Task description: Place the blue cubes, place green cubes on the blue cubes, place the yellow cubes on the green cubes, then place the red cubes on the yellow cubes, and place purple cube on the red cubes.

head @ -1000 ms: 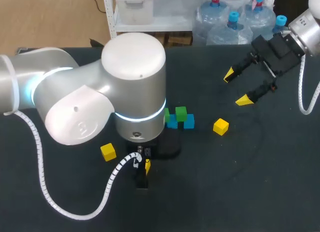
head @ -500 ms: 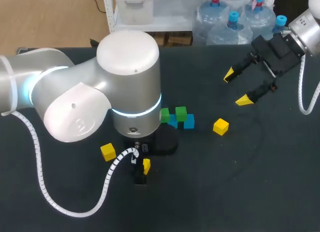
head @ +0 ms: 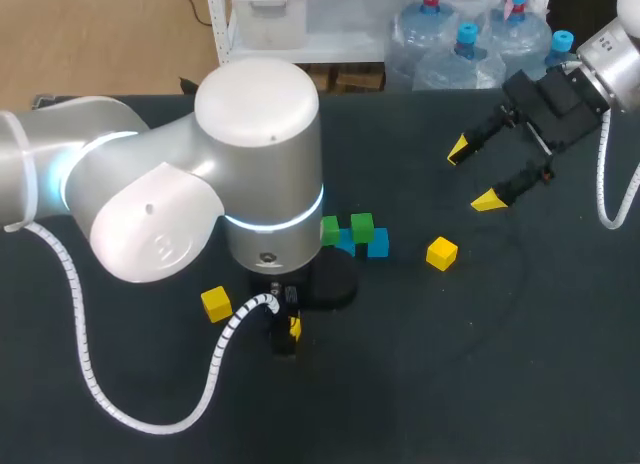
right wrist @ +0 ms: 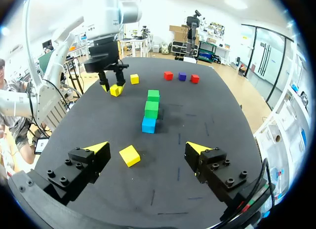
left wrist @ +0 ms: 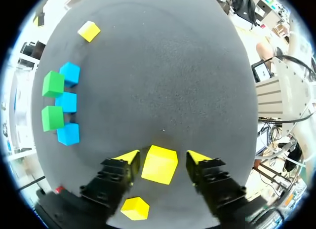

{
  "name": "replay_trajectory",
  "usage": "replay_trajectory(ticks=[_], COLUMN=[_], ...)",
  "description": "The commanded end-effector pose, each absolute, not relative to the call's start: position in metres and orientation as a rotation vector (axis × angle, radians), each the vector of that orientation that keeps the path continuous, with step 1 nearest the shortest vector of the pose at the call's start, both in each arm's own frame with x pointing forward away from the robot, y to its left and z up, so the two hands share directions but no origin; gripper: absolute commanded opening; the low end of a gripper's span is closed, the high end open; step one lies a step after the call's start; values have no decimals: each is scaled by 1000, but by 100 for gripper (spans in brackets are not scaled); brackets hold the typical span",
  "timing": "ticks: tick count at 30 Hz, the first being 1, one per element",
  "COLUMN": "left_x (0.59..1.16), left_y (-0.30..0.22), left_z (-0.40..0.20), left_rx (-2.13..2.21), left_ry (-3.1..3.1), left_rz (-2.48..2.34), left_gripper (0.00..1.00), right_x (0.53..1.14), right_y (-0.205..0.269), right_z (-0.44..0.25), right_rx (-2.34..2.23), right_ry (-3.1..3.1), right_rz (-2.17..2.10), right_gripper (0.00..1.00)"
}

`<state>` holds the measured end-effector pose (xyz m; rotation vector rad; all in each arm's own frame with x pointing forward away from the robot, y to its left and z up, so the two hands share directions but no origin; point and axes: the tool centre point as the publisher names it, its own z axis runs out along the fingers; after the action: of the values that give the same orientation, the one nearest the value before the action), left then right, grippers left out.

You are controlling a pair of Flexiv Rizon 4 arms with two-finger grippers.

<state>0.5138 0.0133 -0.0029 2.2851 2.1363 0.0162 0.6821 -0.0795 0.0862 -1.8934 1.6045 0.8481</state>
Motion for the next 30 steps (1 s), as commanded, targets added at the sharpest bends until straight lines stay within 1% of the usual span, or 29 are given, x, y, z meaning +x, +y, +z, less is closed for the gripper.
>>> replay_trajectory(ticks=[1, 14, 21, 30], left_x=[518, 527, 524, 520], left_y=[9, 14, 17, 17], left_z=[-2, 4, 8, 0], left_rx=[2302, 2306, 2316, 2336], left_ry=[2129, 2090, 2093, 2112], left_rz=[23, 8, 8, -9], left_gripper=[100, 100, 100, 100], right_x=[682, 682, 682, 682], right_y=[-79, -79, -79, -79], right_z=[86, 86, 86, 86], right_rx=[-1893, -1893, -1893, -1893], right_ry=[1603, 1603, 1603, 1603], right_rz=[848, 848, 848, 848], right_gripper=[100, 100, 100, 100])
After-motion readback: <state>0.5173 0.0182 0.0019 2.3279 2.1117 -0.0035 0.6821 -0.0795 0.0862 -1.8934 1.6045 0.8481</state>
